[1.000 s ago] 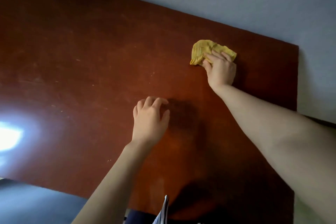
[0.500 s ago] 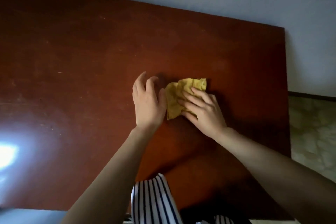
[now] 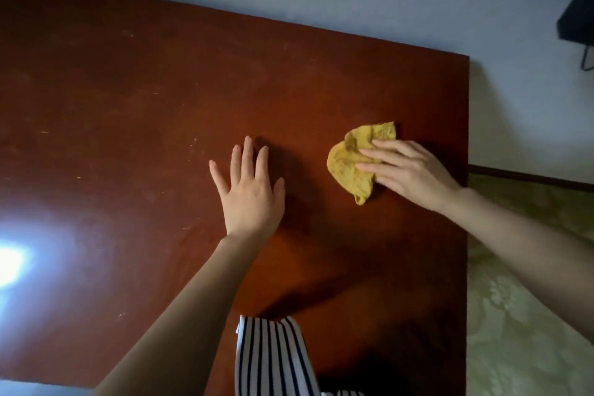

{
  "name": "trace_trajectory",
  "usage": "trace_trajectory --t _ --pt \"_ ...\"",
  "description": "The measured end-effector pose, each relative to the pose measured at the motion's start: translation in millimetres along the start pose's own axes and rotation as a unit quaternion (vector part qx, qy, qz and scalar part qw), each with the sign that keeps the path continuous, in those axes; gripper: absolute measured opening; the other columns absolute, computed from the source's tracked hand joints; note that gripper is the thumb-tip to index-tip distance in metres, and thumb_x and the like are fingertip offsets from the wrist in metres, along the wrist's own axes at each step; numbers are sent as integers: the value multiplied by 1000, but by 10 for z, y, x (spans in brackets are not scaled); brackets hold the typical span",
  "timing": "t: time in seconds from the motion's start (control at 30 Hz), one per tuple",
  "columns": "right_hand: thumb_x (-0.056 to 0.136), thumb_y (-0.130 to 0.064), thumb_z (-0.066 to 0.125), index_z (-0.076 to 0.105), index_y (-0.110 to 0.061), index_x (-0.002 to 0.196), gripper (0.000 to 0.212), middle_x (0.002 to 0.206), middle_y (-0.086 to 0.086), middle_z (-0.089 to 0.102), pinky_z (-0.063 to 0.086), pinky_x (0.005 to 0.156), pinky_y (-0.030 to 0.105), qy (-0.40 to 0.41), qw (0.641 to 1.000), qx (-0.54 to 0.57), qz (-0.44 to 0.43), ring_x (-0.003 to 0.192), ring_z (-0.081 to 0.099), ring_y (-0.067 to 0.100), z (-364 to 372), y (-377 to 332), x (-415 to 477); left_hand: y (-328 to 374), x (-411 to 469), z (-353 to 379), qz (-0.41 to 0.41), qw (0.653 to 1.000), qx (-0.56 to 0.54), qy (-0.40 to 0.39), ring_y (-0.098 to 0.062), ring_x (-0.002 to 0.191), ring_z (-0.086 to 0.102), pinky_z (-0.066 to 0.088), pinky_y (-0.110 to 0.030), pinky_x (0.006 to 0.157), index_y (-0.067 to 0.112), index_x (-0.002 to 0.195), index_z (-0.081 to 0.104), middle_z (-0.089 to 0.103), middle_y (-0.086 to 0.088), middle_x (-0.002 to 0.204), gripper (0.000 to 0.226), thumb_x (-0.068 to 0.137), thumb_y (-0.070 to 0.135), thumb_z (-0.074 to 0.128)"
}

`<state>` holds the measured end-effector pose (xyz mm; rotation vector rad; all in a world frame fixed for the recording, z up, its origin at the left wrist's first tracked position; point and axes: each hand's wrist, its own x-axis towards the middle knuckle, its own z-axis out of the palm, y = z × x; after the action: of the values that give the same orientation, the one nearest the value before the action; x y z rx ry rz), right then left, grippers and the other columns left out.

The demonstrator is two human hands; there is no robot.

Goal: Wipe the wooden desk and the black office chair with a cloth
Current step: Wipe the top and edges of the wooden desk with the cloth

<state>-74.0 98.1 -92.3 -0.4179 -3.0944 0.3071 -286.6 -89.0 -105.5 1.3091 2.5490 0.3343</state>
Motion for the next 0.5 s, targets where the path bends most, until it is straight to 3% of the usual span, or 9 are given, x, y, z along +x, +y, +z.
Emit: trace_trajectory --t 0.17,0.33,0.4,0.5 --pt "87 -11 65 66 -13 120 33 130 9 59 41 99 50 79 977 20 196 122 49 34 -54 426 475 40 55 63 -14 999 40 -20 -22 147 -1 -16 -51 110 15 150 16 4 -8 159 64 97 45 34" --pt "94 -23 55 60 -17 122 29 138 3 50 34 102 43 158 888 47 429 130 37 30 96 272 1025 86 212 95 -15 1000 -13 -2 -25 146 -2 -9 -44 114 12 150 17 7 -9 159 60 98 38 35" --pt "94 -27 53 58 -20 121 28 141 2 47 30 104 44 168 872 56 456 135 31 29 205 59 1107 93 268 95 -5 999 -27 19 -27 146 4 -7 -46 115 11 148 22 14 -10 158 56 98 31 38" --pt "92 -29 56 61 -20 116 27 136 3 52 30 104 43 159 911 46 379 134 34 29 299 -158 999 90 353 90 17 998 -31 47 -31 144 13 -4 -48 114 9 145 30 23 -13 154 51 98 24 41"
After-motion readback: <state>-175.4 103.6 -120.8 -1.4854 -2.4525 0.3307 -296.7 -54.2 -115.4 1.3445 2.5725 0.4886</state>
